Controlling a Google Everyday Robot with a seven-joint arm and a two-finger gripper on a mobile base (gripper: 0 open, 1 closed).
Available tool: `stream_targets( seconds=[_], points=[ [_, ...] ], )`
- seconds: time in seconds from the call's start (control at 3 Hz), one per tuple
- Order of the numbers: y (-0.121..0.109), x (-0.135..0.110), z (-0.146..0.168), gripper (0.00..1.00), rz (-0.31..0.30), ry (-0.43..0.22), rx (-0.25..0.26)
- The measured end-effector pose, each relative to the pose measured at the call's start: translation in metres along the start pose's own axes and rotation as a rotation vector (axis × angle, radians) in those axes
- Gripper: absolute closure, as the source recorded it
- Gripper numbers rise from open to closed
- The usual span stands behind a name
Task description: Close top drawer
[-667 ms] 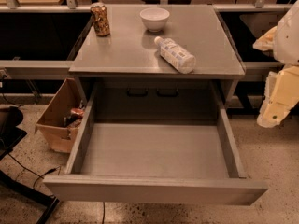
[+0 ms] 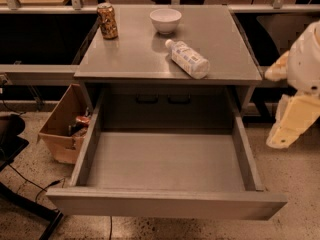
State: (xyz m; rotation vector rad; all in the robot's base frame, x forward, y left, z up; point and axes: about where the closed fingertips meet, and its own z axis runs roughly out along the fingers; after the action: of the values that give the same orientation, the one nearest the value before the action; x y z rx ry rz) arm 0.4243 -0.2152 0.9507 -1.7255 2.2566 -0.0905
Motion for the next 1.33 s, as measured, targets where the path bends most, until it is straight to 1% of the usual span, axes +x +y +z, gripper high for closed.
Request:
stream_targets(
  seconds=[0.33, 0.67, 1.0, 1.33],
  points=[
    [0.049, -0.01, 0.007, 0.42, 0.028, -0.039, 0.066],
    [0.094, -0.021, 0.021, 0.65, 0.036, -0.043, 0.15],
    [0.143, -0.034, 0.075, 0.96, 0.028, -0.016, 0.208],
    [0.178, -0.026, 0.151, 1.0, 0.048, 0.039, 0.172]
  ],
)
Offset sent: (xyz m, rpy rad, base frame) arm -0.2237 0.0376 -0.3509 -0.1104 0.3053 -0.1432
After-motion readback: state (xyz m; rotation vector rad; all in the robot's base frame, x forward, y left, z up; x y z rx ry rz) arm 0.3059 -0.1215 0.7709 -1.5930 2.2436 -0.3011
